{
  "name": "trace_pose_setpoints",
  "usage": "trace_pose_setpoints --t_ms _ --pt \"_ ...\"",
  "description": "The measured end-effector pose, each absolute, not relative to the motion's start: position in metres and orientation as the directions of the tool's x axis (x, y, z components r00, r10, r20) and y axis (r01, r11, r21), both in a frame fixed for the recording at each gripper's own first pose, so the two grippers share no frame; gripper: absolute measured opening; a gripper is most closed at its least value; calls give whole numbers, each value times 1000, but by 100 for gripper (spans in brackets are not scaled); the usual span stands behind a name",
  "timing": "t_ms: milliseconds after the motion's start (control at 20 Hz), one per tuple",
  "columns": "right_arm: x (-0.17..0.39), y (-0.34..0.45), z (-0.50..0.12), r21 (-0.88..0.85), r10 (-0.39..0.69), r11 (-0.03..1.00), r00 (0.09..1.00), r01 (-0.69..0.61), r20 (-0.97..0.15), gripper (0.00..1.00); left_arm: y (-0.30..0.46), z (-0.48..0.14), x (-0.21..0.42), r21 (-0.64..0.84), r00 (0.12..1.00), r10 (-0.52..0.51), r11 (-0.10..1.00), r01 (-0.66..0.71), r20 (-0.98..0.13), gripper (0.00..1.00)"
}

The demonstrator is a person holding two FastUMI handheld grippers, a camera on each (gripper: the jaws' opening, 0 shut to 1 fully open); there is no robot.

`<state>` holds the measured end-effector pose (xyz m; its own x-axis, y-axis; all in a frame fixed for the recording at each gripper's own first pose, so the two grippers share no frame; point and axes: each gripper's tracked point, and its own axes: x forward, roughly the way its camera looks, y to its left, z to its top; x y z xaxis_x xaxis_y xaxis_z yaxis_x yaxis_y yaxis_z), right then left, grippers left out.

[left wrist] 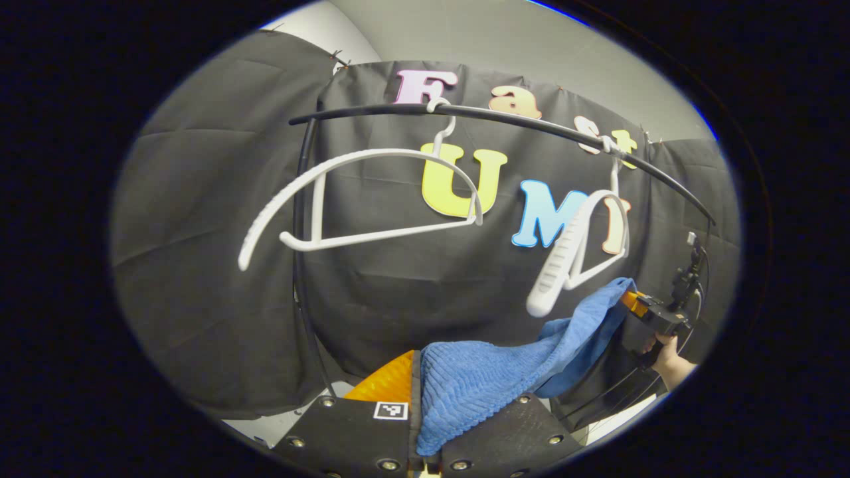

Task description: Grasp the clothes on the hanger with both hands and then place them into the laundry hamper below.

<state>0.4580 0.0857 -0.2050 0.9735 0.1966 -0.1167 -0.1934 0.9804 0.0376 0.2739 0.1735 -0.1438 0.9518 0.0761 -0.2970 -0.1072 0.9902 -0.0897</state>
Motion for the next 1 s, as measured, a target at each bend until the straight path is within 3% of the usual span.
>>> trace_pose_setpoints --t_ms 450,650,1000 --pt "361 49 -196 1 191 981 963 -195 -190 0 150 -150 197 -230 951 109 956 -179 -288 3" --pt "313 36 -190 -27 131 990 963 -141 -237 0 148 -144 173 -132 953 88 983 -131 -290 4" --pt "239 54 -164 -77 75 992 963 -98 -260 0 109 -117 172 -128 965 -122 987 94 -232 3"
